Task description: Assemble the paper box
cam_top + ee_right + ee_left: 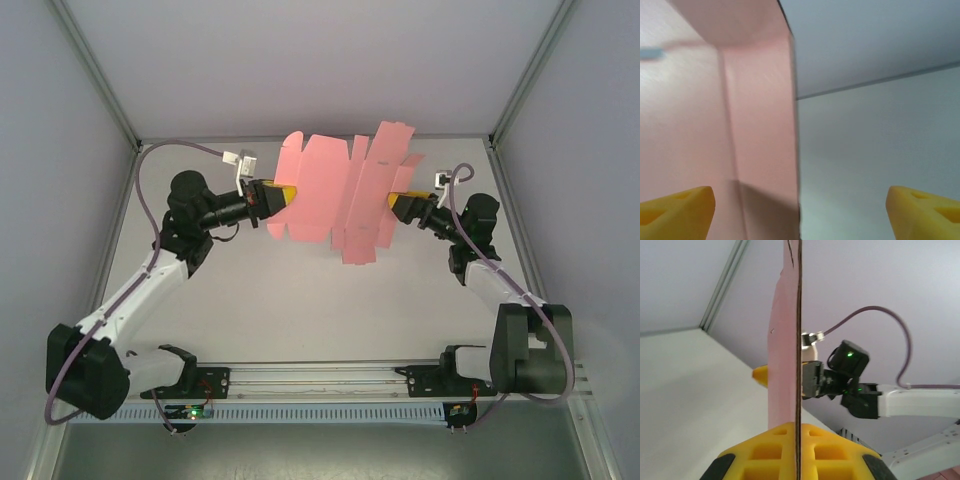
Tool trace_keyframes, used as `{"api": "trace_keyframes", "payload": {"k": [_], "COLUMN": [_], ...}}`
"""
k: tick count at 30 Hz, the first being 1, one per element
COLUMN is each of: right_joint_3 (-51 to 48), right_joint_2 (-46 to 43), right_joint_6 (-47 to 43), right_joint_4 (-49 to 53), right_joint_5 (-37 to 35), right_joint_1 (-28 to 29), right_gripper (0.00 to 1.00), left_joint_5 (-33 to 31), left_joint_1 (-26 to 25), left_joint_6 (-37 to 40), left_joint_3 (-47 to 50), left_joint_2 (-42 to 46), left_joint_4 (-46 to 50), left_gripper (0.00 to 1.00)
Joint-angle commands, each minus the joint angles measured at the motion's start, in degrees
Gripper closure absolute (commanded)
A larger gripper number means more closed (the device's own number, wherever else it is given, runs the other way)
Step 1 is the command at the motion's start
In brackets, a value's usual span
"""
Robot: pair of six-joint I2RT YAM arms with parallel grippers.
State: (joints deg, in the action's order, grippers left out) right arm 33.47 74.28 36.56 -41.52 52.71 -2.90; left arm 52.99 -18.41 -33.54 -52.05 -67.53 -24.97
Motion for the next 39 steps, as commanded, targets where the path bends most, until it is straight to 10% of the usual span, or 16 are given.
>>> {"api": "trace_keyframes", "payload": {"k": [1, 17, 26, 31, 39], "right_joint_3": [-0.6, -3.2, -0.2, 2.1, 10.2], "right_joint_2": [1.1, -11.2, -15.0, -15.8, -13.8], "right_joint_6": [5.7, -3.1, -13.1, -20.8, -34.7], "right_joint_4": [-12.6, -3.3, 11.2, 20.5, 47.7], "right_joint_5": [9.0, 9.2, 2.3, -0.4, 5.2], "right_joint_1": [-0.4, 1.9, 3.4, 4.1, 7.1], "right_gripper": [0.17, 0.85, 1.0, 1.0, 1.0], "left_joint_5": [-2.9, -12.2, -17.8, -33.6, -58.2], "left_joint_1": [-1.0, -1.0, -1.0, -1.0, -1.0], "left_joint_6": [-0.6, -1.2, 1.3, 5.0, 7.2], "left_joint_3": [1.4, 5.0, 6.7, 7.9, 8.7], "left_joint_2": [3.3, 5.9, 6.9, 9.5, 15.7], "left_joint_4": [-4.4, -5.0, 0.9, 15.3, 34.4], "left_gripper": [1.0, 1.0, 0.97, 0.05, 0.0]}}
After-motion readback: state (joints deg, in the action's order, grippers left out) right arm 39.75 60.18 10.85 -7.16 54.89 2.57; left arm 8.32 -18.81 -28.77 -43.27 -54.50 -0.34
